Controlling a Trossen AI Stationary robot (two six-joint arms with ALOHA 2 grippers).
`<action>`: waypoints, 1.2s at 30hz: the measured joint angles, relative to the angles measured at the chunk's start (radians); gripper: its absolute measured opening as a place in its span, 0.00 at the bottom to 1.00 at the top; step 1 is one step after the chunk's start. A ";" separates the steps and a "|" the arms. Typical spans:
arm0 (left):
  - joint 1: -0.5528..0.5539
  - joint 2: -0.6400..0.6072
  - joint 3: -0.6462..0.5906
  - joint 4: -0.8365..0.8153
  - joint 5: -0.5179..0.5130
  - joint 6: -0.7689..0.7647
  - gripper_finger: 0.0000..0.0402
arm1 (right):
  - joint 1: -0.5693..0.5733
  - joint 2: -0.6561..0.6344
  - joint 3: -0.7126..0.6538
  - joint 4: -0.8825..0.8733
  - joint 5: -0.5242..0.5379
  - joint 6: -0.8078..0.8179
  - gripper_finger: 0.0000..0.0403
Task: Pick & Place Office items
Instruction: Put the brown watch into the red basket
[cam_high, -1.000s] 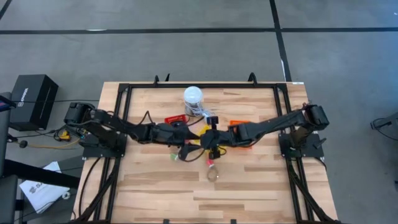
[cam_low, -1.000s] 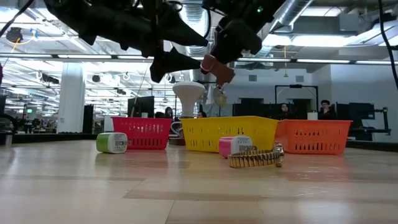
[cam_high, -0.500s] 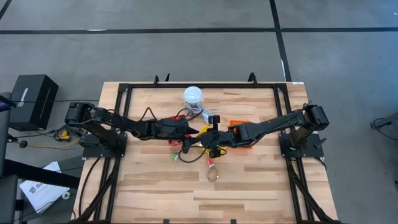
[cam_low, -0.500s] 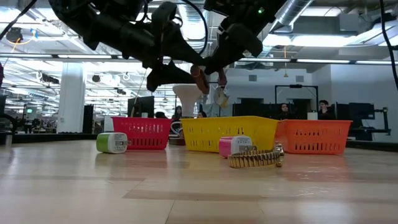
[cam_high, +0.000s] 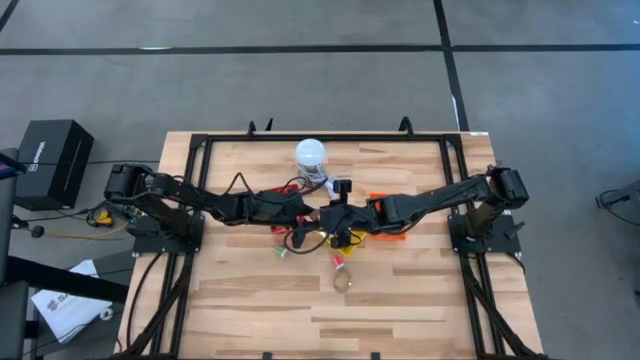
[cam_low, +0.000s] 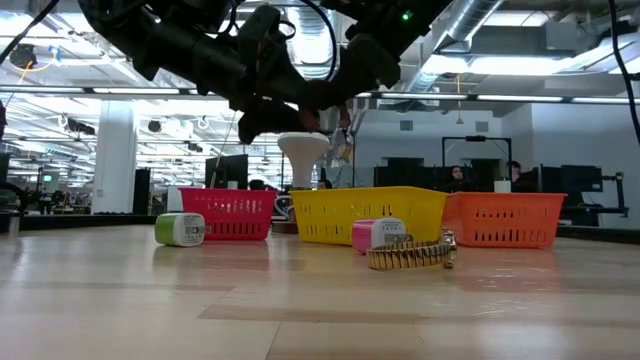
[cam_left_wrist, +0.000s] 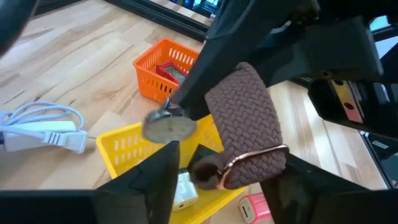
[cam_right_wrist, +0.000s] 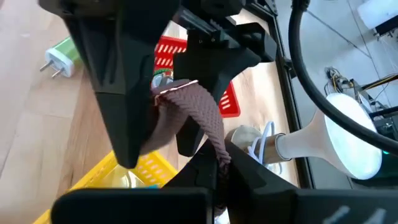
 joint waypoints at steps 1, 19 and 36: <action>0.000 0.000 0.000 0.000 0.000 0.001 0.47 | 0.000 0.000 0.000 -0.001 0.000 0.000 0.02; 0.000 0.000 0.000 0.000 -0.002 0.041 0.14 | 0.000 0.000 0.000 -0.005 -0.008 0.001 0.02; 0.000 -0.003 0.000 0.001 -0.001 0.059 0.02 | 0.000 0.000 -0.001 -0.103 -0.074 0.125 0.23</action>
